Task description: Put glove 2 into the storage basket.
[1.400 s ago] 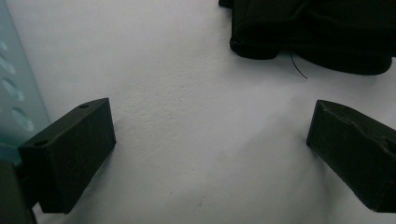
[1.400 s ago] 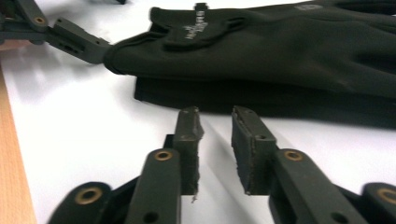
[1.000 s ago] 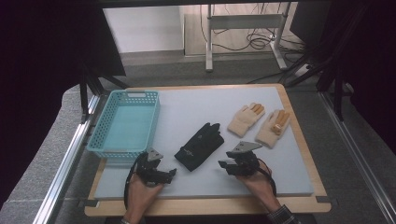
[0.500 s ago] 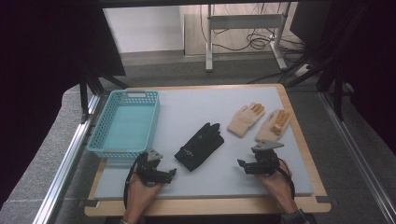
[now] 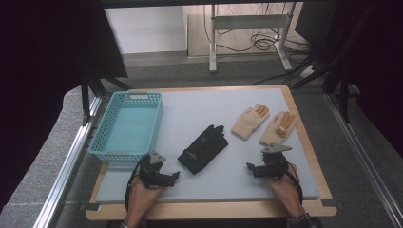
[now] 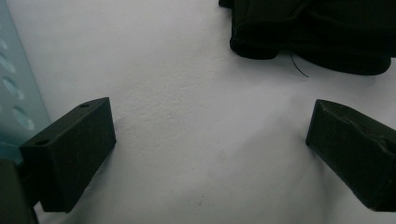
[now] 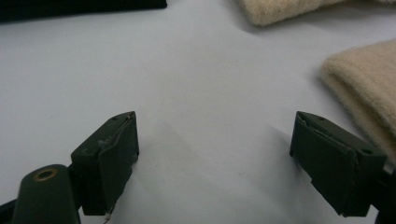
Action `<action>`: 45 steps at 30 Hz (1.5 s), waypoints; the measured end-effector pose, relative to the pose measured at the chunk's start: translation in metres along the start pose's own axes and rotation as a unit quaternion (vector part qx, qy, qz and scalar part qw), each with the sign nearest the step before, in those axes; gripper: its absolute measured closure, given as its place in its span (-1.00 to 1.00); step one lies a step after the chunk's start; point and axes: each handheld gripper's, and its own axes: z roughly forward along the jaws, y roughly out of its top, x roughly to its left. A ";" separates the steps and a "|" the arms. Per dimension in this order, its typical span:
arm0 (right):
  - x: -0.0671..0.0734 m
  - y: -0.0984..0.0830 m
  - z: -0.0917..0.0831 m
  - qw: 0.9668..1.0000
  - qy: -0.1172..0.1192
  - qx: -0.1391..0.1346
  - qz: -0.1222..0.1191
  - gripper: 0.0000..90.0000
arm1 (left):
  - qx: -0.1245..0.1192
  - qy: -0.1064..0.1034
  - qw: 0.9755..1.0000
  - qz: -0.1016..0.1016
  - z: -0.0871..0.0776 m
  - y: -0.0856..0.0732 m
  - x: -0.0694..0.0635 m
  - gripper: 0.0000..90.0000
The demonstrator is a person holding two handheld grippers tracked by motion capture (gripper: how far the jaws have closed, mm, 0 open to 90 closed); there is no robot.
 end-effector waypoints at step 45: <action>0.000 -0.001 0.000 1.000 -0.001 -0.002 0.000 -0.67 | 0.017 -0.104 0.993 0.056 0.039 0.101 -0.045 -0.93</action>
